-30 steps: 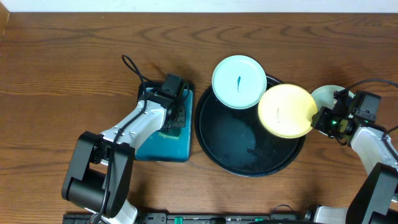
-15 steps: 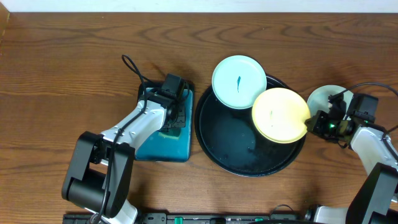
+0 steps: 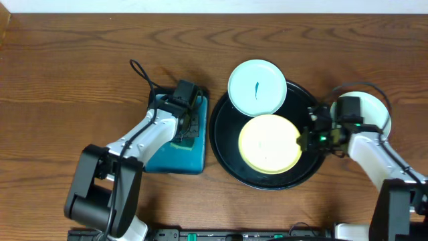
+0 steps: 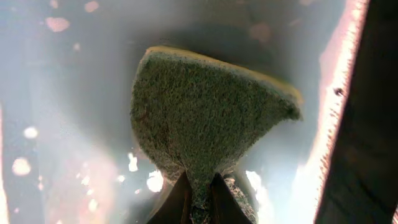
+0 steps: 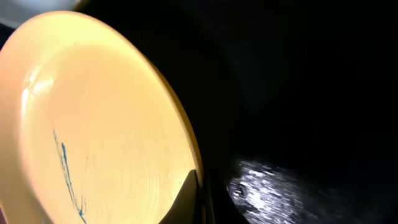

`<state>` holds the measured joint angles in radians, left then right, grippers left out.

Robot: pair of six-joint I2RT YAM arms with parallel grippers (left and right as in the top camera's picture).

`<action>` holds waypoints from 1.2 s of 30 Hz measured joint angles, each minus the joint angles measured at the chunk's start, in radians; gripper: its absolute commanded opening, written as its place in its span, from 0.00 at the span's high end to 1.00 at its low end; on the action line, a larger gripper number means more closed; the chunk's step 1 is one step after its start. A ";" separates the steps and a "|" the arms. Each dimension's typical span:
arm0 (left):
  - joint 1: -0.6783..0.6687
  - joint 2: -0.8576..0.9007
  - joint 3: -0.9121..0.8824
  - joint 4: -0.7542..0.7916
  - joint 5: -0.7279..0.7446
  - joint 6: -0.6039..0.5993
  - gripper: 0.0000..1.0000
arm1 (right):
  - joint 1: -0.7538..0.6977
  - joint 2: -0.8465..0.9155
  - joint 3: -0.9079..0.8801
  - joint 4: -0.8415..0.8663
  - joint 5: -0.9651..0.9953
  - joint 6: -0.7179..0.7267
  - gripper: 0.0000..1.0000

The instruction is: Clean dirty plates on tray and stack at the side

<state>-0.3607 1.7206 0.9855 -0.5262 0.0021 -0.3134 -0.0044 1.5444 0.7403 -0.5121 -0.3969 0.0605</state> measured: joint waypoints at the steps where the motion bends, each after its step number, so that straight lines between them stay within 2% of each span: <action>1: 0.000 -0.015 -0.005 -0.002 0.002 0.000 0.93 | 0.027 0.000 0.000 0.007 0.022 0.000 0.99; 9: 0.000 -0.200 -0.017 -0.011 0.018 0.000 0.93 | 0.196 0.000 0.000 0.073 0.210 0.043 0.99; 20: 0.003 -0.341 -0.017 0.073 0.048 0.000 0.93 | 0.238 0.000 -0.006 0.078 0.375 0.138 0.99; 29: 0.127 -0.350 -0.017 0.108 0.222 0.000 0.93 | 0.238 0.000 -0.008 0.078 0.394 0.153 0.99; 36: 0.272 -0.350 -0.024 0.109 0.476 0.065 0.93 | 0.238 -0.001 -0.008 0.077 0.395 0.158 0.99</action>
<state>-0.0883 1.3705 0.9619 -0.4168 0.4786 -0.2485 0.2333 1.5436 0.7326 -0.4351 -0.0017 0.2180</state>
